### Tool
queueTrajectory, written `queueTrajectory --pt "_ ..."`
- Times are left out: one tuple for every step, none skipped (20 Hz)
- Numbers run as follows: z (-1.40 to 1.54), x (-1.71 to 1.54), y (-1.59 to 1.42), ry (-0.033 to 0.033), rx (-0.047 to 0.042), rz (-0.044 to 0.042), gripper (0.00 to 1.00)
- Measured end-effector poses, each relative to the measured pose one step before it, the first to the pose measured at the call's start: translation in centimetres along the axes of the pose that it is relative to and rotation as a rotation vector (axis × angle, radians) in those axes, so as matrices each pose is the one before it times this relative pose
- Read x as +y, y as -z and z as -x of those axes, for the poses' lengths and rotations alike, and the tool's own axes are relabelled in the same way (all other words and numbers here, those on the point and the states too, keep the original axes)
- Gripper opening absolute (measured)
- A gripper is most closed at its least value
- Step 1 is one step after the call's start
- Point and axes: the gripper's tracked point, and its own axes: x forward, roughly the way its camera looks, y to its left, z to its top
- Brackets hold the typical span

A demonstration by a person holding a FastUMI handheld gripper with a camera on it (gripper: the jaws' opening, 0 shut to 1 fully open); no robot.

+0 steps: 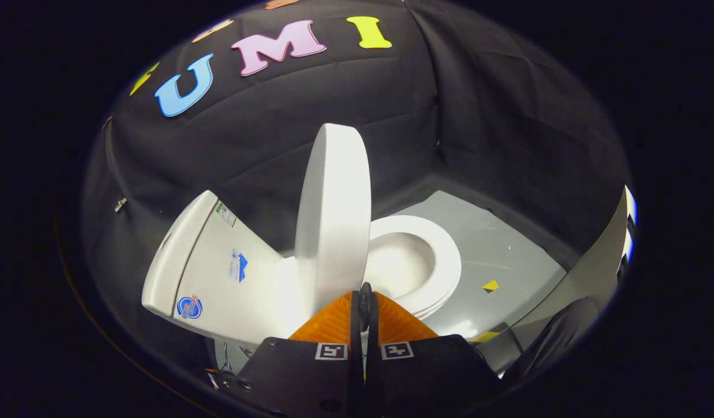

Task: Open the toilet lid.

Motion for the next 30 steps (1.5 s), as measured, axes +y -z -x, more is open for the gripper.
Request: queueTrajectory --pt "0.322 0.835 -0.036 0.00625 -0.01663 0.01744 0.06" --pt "0.414 0.706 -0.122 0.00337 -0.01393 0.01310 0.06" --pt "0.252 0.698 -0.051 0.00137 -0.01321 0.01228 0.06" --pt "0.337 0.813 -0.029 0.00041 -0.01248 0.01484 0.06" --pt "0.292 0.736 -0.087 -0.00066 -0.01108 0.01333 0.06" --pt "0.202 0.760 -0.053 -0.00185 -0.01243 0.01461 0.06" --pt "0.339 0.741 -0.076 -0.00216 -0.01172 0.01648 0.06" --pt "0.170 0.810 -0.115 -0.00124 -0.01254 0.01658 0.06" --pt "0.274 0.844 0.013 -0.00140 -0.01154 0.01790 0.06" --pt "0.215 0.695 -0.065 -0.00013 -0.01135 0.01437 0.06" --pt "0.244 0.687 0.018 0.00090 -0.01258 0.01708 0.06" --pt "0.085 0.617 -0.144 0.00415 -0.01036 0.01762 0.06" --pt "0.101 0.604 -0.028 0.00779 -0.01296 0.01765 0.06" --pt "0.088 0.581 -0.003 0.00719 -0.01065 0.02114 0.06" --pt "0.116 0.634 -0.054 0.00533 -0.01112 0.01585 0.06" --pt "0.173 0.633 -0.027 0.00107 -0.00990 0.01465 0.06" --pt "-0.007 0.602 -0.068 -0.00163 -0.01020 0.01149 0.06" --pt "0.111 0.763 0.061 -0.00451 -0.01010 0.01825 0.06" --pt "0.119 0.799 -0.054 -0.00545 -0.01085 0.01925 0.06" --pt "0.001 0.697 -0.004 -0.00333 -0.00944 0.02103 0.06" --pt "0.044 0.586 -0.068 -0.00019 -0.00795 0.02011 0.06" --pt "0.152 0.518 -0.020 0.00428 -0.00589 0.01718 0.07" --pt "0.015 0.480 -0.010 0.00566 -0.00439 0.01798 0.08" --pt "-0.036 0.504 -0.020 0.00370 -0.00636 0.01540 0.09" --pt "0.072 0.608 -0.076 -0.00119 -0.00445 0.01228 0.10" --pt "0.147 0.507 0.055 -0.00283 -0.00387 0.00890 0.11" --pt "0.115 0.556 0.207 -0.00653 -0.00537 0.00584 0.11" --pt "0.138 0.641 0.114 -0.00841 -0.00517 0.00396 0.11" --pt "-0.021 0.709 0.117 -0.01071 -0.00474 0.00423 0.11" --pt "-0.299 0.494 0.193 -0.01038 -0.00451 0.00774 0.11"
